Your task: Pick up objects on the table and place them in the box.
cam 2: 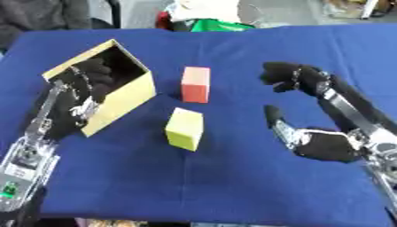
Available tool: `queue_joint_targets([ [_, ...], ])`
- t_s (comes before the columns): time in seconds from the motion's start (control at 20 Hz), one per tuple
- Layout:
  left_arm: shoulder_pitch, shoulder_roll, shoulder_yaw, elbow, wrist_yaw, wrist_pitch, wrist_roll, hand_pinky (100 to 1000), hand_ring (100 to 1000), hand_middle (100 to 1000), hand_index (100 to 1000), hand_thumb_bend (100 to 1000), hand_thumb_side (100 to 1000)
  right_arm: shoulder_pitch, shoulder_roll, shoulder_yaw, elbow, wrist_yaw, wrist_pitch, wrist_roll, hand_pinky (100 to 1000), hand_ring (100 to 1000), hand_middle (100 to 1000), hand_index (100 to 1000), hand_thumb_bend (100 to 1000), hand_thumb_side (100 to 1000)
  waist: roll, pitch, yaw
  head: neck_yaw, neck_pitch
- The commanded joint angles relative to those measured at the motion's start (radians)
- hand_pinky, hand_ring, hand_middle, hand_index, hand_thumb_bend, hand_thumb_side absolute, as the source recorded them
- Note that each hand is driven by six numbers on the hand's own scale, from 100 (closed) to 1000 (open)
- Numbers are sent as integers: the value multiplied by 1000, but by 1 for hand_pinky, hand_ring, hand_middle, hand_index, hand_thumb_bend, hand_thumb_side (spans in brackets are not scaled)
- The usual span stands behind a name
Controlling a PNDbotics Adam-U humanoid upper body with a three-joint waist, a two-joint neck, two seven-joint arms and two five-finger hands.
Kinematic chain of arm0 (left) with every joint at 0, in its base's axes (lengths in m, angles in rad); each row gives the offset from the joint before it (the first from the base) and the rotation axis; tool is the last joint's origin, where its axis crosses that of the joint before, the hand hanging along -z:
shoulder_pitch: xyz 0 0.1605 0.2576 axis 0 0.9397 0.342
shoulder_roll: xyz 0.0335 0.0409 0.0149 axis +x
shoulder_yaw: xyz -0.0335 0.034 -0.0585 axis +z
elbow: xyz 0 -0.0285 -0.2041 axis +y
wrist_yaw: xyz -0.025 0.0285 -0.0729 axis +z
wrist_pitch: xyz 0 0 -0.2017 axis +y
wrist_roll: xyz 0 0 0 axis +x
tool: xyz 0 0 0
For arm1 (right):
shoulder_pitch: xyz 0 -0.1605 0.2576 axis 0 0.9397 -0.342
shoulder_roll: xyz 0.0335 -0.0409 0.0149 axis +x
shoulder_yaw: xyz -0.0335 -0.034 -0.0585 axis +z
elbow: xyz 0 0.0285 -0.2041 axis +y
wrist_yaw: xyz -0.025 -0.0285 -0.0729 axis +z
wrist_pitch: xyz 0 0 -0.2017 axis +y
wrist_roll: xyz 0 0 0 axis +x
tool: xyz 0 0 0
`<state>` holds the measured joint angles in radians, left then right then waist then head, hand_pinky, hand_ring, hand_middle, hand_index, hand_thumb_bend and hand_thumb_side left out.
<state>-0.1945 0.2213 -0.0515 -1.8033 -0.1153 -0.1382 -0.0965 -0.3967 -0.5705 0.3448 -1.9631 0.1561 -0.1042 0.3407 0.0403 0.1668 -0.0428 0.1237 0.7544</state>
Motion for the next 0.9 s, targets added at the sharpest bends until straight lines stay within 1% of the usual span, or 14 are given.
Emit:
queue_joint_targets([
  [0.05, -11, 20, 3, -26, 4, 1, 3, 684, 720, 712, 854, 362, 509, -51, -45, 34, 13, 17, -6, 72, 793, 864, 830, 958, 100, 432, -2, -17, 5, -8, -2],
  [0.15, -12, 20, 1, -26, 5, 1, 1, 684, 720, 711, 854, 363, 509, -86, -45, 57, 39, 26, -11, 111, 804, 880, 850, 967, 100, 434, -1, -19, 8, -14, 0],
  [0.2, -12, 20, 0, -25, 6, 1, 0, 684, 720, 711, 854, 364, 509, -102, -44, 66, 53, 31, -14, 128, 809, 889, 860, 971, 119, 434, -1, -19, 10, -16, 1],
  [0.4, -12, 20, -4, -24, 6, 1, -6, 684, 720, 711, 854, 364, 509, -154, -34, 92, 107, 65, -24, 184, 828, 918, 898, 1000, 249, 435, 0, -21, 14, -21, 4],
  [0.6, -12, 20, -7, -24, 5, 0, -14, 685, 721, 712, 856, 368, 511, -199, -18, 109, 154, 123, -34, 225, 828, 917, 900, 1000, 344, 426, 1, -22, 15, -26, 7],
  [0.75, -11, 20, -8, -24, 3, -1, -20, 686, 721, 713, 856, 370, 511, -230, -1, 123, 195, 167, -46, 246, 829, 915, 903, 1000, 375, 423, 2, -22, 18, -31, 9],
  [0.9, -12, 20, -10, -23, 2, 0, -26, 686, 722, 714, 857, 371, 514, -263, 19, 145, 232, 225, -70, 282, 831, 912, 907, 1000, 403, 426, 2, -22, 21, -38, 9],
])
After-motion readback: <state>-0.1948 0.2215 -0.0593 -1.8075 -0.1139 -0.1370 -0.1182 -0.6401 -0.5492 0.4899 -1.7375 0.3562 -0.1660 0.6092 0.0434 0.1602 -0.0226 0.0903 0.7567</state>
